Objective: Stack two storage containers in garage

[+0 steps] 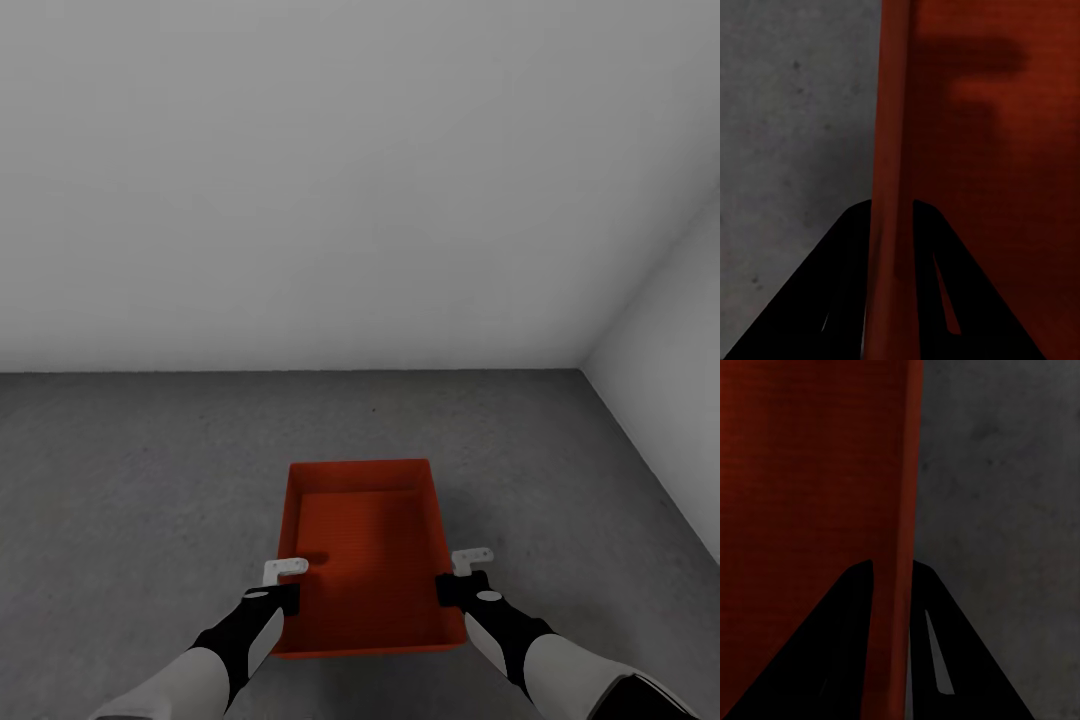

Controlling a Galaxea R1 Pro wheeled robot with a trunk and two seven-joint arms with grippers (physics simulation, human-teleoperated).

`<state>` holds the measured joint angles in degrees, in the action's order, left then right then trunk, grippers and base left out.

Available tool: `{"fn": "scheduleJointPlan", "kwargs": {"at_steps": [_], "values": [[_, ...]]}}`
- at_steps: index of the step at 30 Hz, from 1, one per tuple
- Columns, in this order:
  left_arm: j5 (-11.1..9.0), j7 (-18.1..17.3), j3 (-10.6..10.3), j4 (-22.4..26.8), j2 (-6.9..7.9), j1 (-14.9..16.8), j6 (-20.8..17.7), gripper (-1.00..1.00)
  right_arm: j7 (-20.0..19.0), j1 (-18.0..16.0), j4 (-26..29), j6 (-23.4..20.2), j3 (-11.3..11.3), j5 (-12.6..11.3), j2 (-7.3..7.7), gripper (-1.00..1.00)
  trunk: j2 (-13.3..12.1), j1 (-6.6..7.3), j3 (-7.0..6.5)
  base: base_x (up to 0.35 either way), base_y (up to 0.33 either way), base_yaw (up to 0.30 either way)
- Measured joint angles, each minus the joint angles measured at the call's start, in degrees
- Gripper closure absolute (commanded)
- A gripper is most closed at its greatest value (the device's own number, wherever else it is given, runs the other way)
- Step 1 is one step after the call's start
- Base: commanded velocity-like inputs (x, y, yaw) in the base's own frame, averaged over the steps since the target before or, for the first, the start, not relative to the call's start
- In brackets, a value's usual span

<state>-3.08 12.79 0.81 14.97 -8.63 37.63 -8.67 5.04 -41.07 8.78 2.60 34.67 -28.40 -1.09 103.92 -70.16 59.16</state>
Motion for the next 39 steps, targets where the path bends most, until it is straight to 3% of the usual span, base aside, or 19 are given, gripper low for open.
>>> {"fn": "scheduleJointPlan", "kwargs": {"at_steps": [15, 29, 33, 39], "values": [[0.05, 0.0, 0.03, 0.01, -0.02, 0.0, 0.0, 1.0, -0.02, 0.0, 0.03, 0.0, 0.0, -0.01, 0.03, 1.0, 0.0, 0.0, 0.8, 0.0, 0.0, 0.0], [0.07, -0.03, 0.06, 0.0, -0.02, 0.0, -0.01, 1.0, -0.04, 0.0, -0.02, 0.01, -0.02, 0.0, 0.01, 1.0, 5.6, -3.07, 3.32, 0.0, 0.0, 0.0], [0.14, -0.05, 0.12, 0.02, -0.01, 0.0, -0.01, 1.0, -0.01, 0.0, 0.02, 0.0, 0.0, 0.0, 0.02, 1.0, 5.62, -3.07, 3.32, 0.0, 0.0, 0.0], [0.07, -0.03, 0.06, 0.0, -0.02, 0.0, -0.02, 1.0, -0.04, 0.0, -0.02, 0.01, -0.02, 0.01, 0.01, 1.0, 8.01, -4.39, 4.39, 0.0, 0.0, 0.0]]}}
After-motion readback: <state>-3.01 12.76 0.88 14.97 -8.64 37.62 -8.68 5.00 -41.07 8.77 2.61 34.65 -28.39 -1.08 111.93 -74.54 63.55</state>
